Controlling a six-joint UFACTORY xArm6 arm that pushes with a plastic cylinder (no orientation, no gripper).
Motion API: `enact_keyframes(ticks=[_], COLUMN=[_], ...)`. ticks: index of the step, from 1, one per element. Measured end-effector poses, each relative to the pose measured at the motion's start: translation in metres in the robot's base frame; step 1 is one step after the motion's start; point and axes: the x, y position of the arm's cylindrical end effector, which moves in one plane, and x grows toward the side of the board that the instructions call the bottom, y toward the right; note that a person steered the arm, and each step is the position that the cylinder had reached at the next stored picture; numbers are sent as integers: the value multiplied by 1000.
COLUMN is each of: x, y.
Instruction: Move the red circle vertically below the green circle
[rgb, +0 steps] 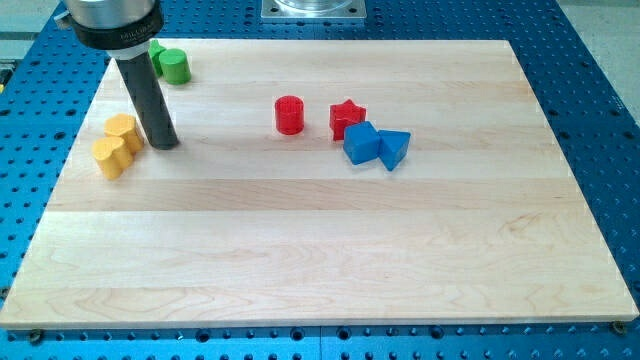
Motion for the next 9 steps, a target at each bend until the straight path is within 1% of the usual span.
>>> enact_keyframes(ticks=[3, 4, 5, 6, 7, 8, 9], x=[-2, 27, 39, -7, -57, -83, -36], y=[1, 38, 67, 65, 78, 181, 170])
